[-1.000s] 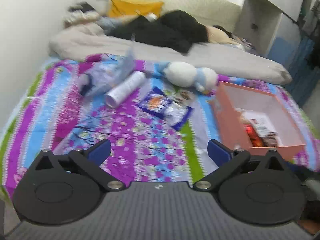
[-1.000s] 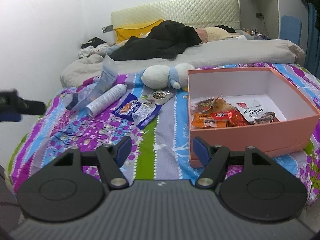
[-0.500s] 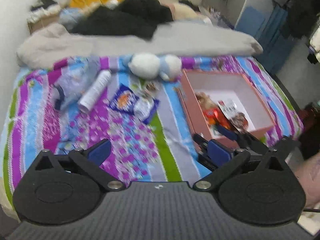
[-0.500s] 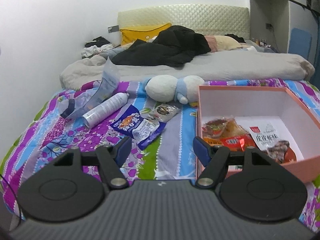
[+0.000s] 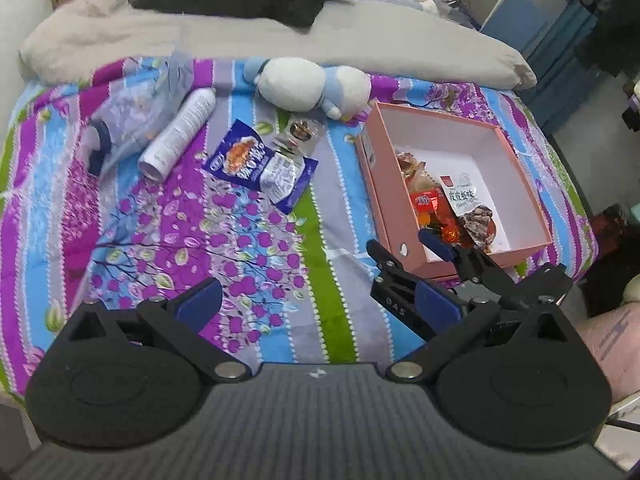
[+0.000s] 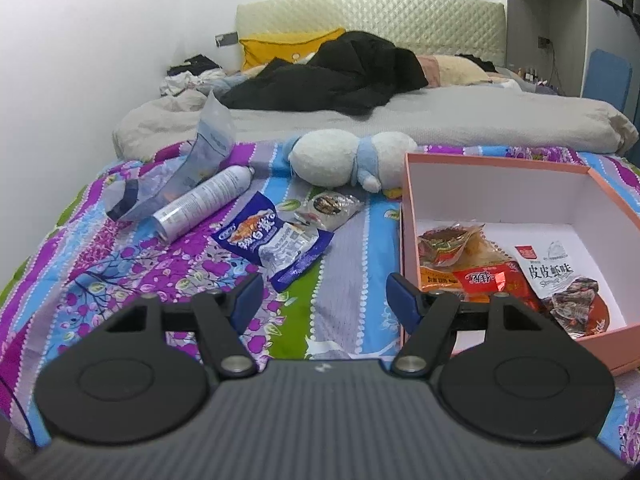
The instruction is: Organize snacks
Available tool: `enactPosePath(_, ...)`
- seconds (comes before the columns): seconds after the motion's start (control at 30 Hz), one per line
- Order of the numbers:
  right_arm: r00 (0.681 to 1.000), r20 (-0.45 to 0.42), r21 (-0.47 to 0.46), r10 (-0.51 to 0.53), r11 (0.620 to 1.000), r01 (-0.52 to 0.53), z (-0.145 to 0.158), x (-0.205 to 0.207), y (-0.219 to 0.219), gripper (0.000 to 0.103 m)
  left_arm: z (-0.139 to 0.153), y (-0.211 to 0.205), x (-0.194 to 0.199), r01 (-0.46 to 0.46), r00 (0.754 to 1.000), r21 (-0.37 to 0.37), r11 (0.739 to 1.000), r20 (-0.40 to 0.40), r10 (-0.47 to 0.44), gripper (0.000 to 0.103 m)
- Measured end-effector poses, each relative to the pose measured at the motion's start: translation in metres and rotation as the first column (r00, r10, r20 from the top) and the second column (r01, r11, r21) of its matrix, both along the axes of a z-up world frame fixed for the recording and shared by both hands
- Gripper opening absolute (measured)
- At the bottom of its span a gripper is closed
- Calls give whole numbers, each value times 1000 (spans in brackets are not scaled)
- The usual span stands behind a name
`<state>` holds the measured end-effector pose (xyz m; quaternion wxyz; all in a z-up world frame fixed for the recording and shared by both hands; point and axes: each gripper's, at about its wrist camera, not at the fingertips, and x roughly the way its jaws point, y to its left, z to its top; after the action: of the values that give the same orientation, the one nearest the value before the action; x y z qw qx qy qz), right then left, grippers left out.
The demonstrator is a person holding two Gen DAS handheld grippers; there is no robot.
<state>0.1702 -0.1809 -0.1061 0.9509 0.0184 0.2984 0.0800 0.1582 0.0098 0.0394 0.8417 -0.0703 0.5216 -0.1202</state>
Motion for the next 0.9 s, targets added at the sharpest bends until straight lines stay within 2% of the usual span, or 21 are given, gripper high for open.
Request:
enactPosePath(0.23,1000,-11,-17,5,1000,-5,-7,24,0,70,-24,4,26,-1,1000,-27,1000,-32,1,103)
enactPosePath(0.4,1000,-23,-18,12,1000,-12,-15,49,2,70,-47,13,47,-27,999,-50,998,-24,25,103)
enactPosePath(0.6,1000,-7,-56,12,998,-13,-23,86,9,70,-97,27,82,-35,998,-12,999,43,35,103)
enactPosePath(0.77,1000,-23,-83,-8,997,6,-29,119,15,70,-142,40,116,-14,989,41,999,149,8,103)
enactPosePath(0.9,999,-28,-94,16,995,-19,-34,144,23,70,-177,46,148,-9,991,56,998,134,1,103)
